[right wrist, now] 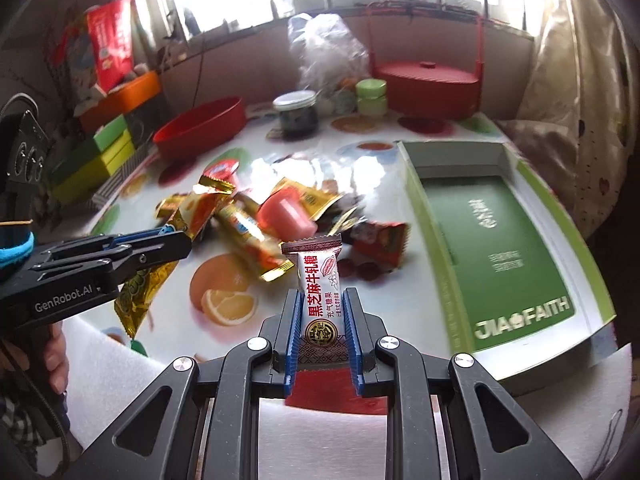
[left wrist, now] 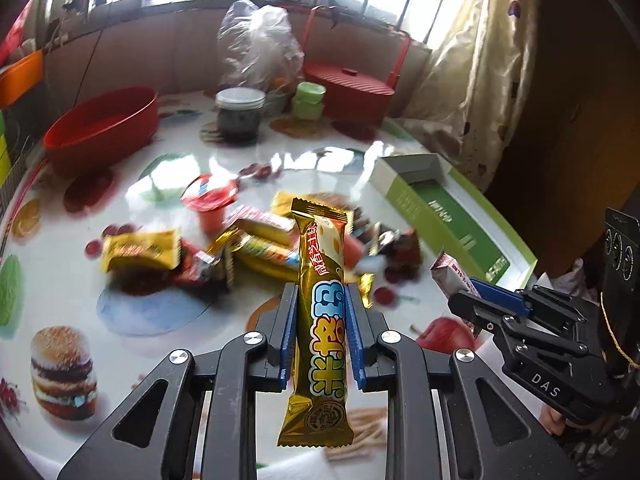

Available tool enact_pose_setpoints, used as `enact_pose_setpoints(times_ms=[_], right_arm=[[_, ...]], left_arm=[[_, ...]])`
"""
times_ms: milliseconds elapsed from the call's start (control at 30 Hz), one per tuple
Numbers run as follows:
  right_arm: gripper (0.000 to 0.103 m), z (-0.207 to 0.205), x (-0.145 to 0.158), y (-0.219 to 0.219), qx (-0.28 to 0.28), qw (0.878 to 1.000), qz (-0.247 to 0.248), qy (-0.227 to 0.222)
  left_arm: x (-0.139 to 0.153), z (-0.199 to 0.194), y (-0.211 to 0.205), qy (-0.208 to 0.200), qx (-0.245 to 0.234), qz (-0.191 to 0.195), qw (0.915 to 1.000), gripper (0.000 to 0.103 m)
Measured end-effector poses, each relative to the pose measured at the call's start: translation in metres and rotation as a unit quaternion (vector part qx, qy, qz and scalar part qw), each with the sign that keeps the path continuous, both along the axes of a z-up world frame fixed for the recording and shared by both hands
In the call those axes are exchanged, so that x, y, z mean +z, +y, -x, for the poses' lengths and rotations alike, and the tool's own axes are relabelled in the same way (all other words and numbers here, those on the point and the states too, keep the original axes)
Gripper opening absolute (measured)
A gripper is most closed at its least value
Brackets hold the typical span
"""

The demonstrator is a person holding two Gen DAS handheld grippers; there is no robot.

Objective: Organize snacks
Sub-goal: 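Carry the yellow bar with the left tool while the right tool carries the candy to the green box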

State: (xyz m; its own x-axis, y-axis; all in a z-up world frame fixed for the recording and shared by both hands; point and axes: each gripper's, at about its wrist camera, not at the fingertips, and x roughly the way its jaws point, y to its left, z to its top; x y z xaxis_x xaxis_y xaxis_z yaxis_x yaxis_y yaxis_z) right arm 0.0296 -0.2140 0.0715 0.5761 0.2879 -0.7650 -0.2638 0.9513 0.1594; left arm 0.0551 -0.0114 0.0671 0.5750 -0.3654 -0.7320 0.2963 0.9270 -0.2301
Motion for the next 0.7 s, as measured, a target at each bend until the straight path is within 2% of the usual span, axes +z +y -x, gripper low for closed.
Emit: enact_pose_setpoints(times_ms=[367,700], right_arm=[[0.02,-0.012,0.008,-0.054,-0.063,0.998,0.007,-0.01],[0.02,-0.028,-0.007,-0.101,-0.116,0.993,0.022,0.009]], left_arm=[[0.005,-0.022,-0.054,0.0,-0.042,0.02,0.9989,0.024],[0.001,-0.048,-0.106,0.018,-0.074,0.042,0.9962,0.024]])
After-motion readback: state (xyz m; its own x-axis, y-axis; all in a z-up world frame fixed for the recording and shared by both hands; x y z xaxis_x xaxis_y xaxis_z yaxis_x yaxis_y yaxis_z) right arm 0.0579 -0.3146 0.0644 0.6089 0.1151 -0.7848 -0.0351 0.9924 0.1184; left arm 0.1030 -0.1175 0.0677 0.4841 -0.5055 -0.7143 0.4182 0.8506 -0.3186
